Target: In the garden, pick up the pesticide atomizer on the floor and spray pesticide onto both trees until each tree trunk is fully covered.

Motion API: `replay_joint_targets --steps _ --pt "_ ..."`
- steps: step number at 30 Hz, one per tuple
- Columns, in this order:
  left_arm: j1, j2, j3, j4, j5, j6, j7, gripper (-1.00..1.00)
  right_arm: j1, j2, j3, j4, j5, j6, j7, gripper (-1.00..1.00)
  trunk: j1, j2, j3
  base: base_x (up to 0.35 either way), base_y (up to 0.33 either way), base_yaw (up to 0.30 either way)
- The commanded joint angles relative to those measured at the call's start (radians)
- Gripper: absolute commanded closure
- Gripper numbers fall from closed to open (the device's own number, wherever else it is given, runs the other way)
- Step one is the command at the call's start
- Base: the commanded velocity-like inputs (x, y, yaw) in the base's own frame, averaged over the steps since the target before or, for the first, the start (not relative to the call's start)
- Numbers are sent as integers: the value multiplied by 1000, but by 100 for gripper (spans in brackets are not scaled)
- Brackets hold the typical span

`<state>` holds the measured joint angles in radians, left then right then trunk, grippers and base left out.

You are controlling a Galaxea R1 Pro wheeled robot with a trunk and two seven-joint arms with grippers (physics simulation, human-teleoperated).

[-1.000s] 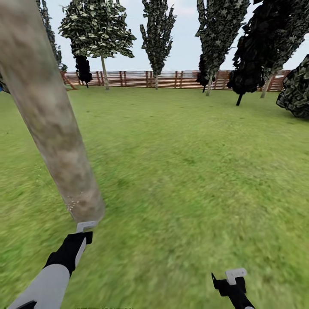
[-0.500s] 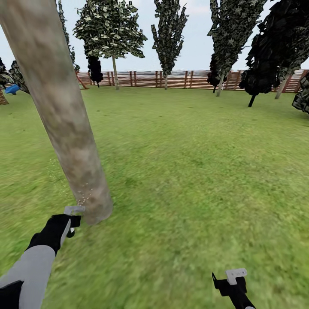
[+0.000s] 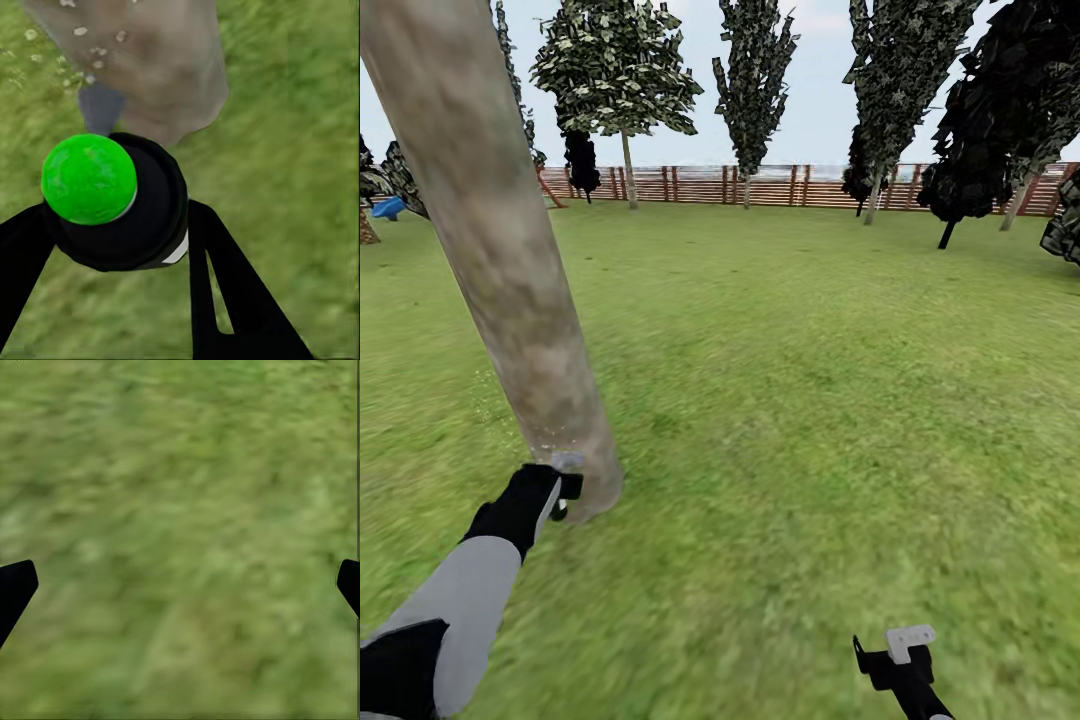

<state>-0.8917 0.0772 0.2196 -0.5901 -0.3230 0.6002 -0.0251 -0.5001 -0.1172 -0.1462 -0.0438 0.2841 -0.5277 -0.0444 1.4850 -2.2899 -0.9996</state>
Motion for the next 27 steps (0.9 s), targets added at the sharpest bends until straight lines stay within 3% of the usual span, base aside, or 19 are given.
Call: replay_joint_targets --steps 1,3,4,6,9,13,15,18,21,25,27 --pt "-13 16 0 -3 -13 17 0 100 0 0 0 0 0 0 0 -100 0 0 0 0 0 0" --pt "-20 46 2 -10 -12 32 -2 100 0 -1 0 -1 0 0 0 -100 0 0 0 0 0 0" --pt "-21 75 3 -12 -11 36 -10 100 0 -1 0 -1 0 0 0 -100 0 0 0 0 0 0" --pt "-22 138 3 -17 -12 40 -87 100 0 -2 0 -1 0 0 0 -100 0 0 0 0 0 0" --pt "-26 142 0 -32 -13 43 -123 100 0 -2 0 -1 0 0 0 -100 0 0 0 0 0 0" --pt "-84 95 -5 -68 -14 126 -132 100 0 -2 0 -1 0 0 0 -100 0 0 0 0 0 0" --pt "-117 92 -5 -70 -15 140 -133 100 0 -2 0 -1 0 0 0 -100 0 0 0 0 0 0" --pt "-150 116 -2 -70 -19 146 -134 100 0 -3 0 -1 0 0 0 -100 0 0 0 0 0 0" --pt "-164 188 1 -68 -15 147 -135 100 0 -4 0 -1 0 0 0 -100 0 0 0 0 0 0" --pt "-152 220 -4 -68 -18 146 -136 100 0 -4 0 -1 0 0 0 -100 0 0 0 0 0 0" --pt "-148 221 -9 -61 -20 143 -136 100 0 -4 0 -1 0 0 0 -100 0 0 0 0 0 0"
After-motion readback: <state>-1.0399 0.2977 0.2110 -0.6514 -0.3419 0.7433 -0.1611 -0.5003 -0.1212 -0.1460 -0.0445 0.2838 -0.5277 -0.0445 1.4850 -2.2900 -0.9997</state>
